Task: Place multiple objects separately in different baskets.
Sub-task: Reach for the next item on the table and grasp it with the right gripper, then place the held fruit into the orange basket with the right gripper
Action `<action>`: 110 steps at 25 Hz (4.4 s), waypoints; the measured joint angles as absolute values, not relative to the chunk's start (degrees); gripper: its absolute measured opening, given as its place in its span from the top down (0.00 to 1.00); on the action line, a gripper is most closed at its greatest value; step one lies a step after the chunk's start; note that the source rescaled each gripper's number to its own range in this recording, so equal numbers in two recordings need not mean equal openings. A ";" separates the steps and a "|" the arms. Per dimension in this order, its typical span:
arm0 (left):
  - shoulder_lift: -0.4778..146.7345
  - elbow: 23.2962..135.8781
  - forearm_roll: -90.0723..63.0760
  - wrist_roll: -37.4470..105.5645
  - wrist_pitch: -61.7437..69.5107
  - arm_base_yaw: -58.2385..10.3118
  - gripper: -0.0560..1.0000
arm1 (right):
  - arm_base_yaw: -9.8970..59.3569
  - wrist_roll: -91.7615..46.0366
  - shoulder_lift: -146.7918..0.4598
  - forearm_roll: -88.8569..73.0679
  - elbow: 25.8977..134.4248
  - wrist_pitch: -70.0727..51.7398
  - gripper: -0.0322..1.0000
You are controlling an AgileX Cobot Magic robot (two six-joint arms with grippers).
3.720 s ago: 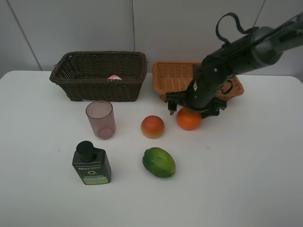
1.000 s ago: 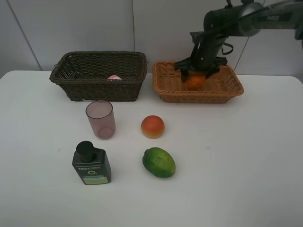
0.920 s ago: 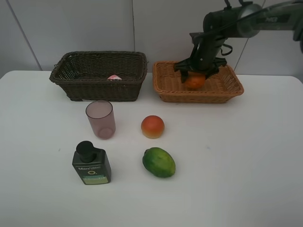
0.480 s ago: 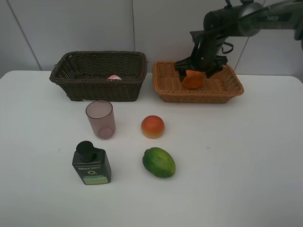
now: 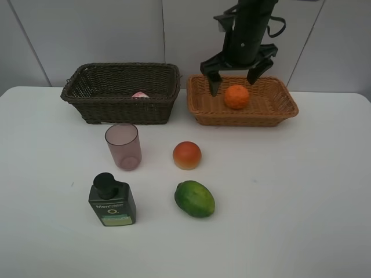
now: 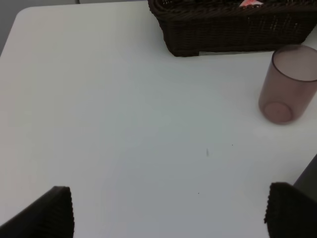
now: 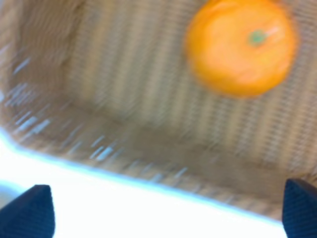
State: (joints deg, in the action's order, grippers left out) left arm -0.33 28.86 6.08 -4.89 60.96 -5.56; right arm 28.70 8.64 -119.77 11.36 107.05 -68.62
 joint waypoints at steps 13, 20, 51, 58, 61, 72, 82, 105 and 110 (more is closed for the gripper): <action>-0.33 28.86 6.08 -4.89 60.96 -5.56 0.00 | 44.20 5.47 -102.88 2.26 76.04 -60.14 0.00; -0.33 28.86 6.08 -4.89 60.96 -5.56 0.00 | 50.20 3.96 -101.98 0.56 64.25 -47.85 0.00; -0.33 28.86 6.08 -4.89 60.96 -5.56 0.00 | 50.58 7.90 -111.48 4.99 61.22 -36.82 0.02; -0.33 28.86 6.08 -4.89 60.96 -5.56 0.00 | 50.58 8.07 -111.66 4.99 61.22 -36.47 0.21; -0.33 28.86 6.08 -4.89 60.96 -5.56 0.00 | 50.58 8.07 -112.57 5.13 61.22 -36.53 0.44; -0.33 28.86 6.08 -4.89 60.96 -5.56 0.00 | 50.58 8.07 -112.69 5.81 61.22 -36.50 0.48; -0.33 28.86 6.08 -4.89 60.96 -5.56 0.00 | 50.58 8.07 -112.69 5.83 61.22 -36.50 0.48; -0.33 28.86 6.08 -4.89 60.96 -5.56 0.00 | 39.33 12.41 -107.43 7.91 82.42 -55.79 0.48; -0.33 28.86 6.08 -4.89 60.96 -5.56 0.00 | 29.10 12.41 -107.43 7.95 84.72 -51.50 0.48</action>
